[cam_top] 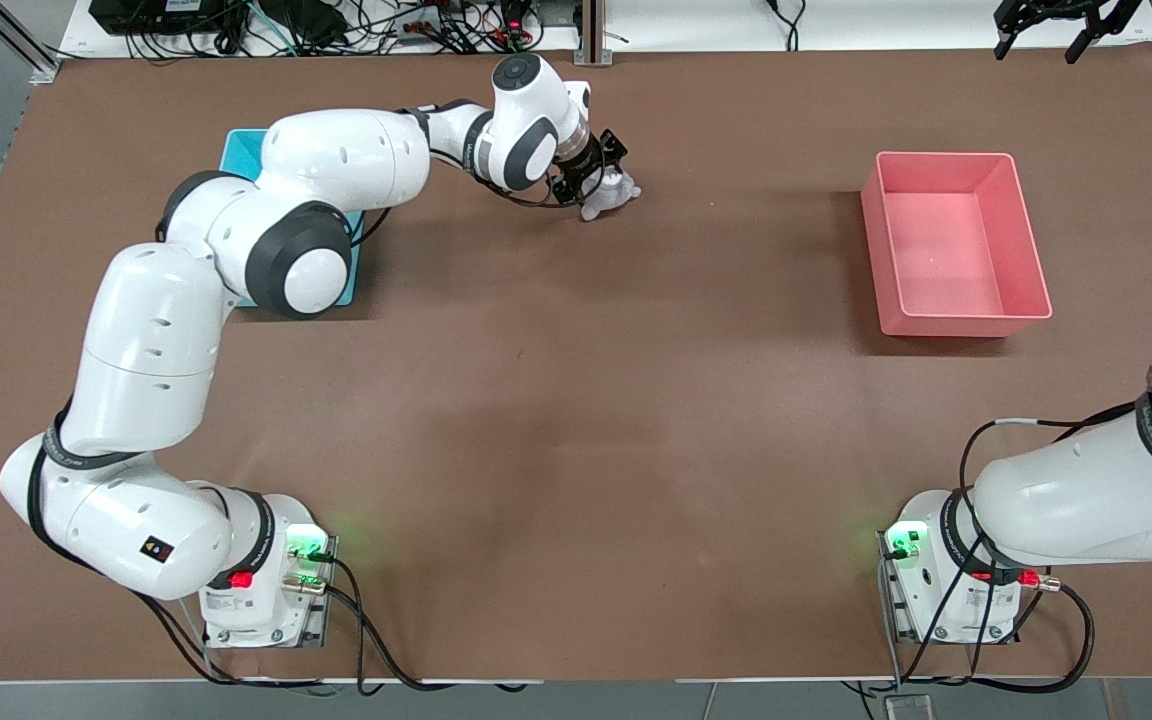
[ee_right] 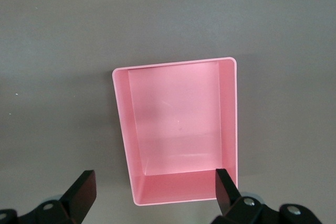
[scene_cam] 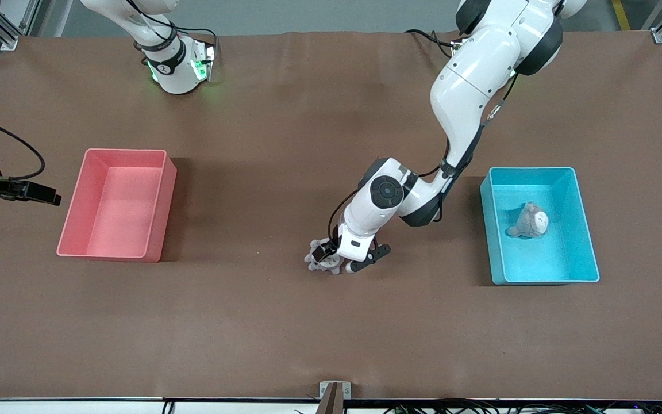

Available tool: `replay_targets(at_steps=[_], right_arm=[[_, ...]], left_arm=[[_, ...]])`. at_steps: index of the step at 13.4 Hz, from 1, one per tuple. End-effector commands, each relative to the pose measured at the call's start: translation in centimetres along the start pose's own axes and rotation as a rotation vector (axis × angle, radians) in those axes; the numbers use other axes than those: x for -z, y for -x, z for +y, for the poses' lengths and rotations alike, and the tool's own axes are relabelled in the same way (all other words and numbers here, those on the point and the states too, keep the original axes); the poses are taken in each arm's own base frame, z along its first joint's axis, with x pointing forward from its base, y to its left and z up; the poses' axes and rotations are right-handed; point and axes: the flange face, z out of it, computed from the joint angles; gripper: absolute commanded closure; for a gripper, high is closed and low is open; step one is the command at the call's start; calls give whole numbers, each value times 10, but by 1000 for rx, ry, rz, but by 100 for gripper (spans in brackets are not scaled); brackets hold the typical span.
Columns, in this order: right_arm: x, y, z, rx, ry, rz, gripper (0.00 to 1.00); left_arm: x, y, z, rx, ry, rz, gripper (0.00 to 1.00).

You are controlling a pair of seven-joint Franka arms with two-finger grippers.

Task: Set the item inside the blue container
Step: 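Grasp the second plush with the left gripper, then carry the plush with the left gripper into the blue box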

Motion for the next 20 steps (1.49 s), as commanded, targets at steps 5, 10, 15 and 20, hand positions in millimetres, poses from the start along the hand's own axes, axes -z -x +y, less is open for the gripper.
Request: replay_targets(at_steps=[5, 10, 15, 20], right_arm=[[25, 67, -15, 46, 16, 50, 0], [48, 83, -7, 34, 11, 78, 0], [64, 96, 0, 26, 2, 96, 0], [59, 90, 0, 25, -8, 102, 0]], left_arm=[[0, 2, 7, 12, 22, 20, 83], [31, -6, 20, 18, 51, 42, 89], [107, -25, 8, 17, -29, 57, 89], [232, -70, -62, -138, -280, 5, 90]])
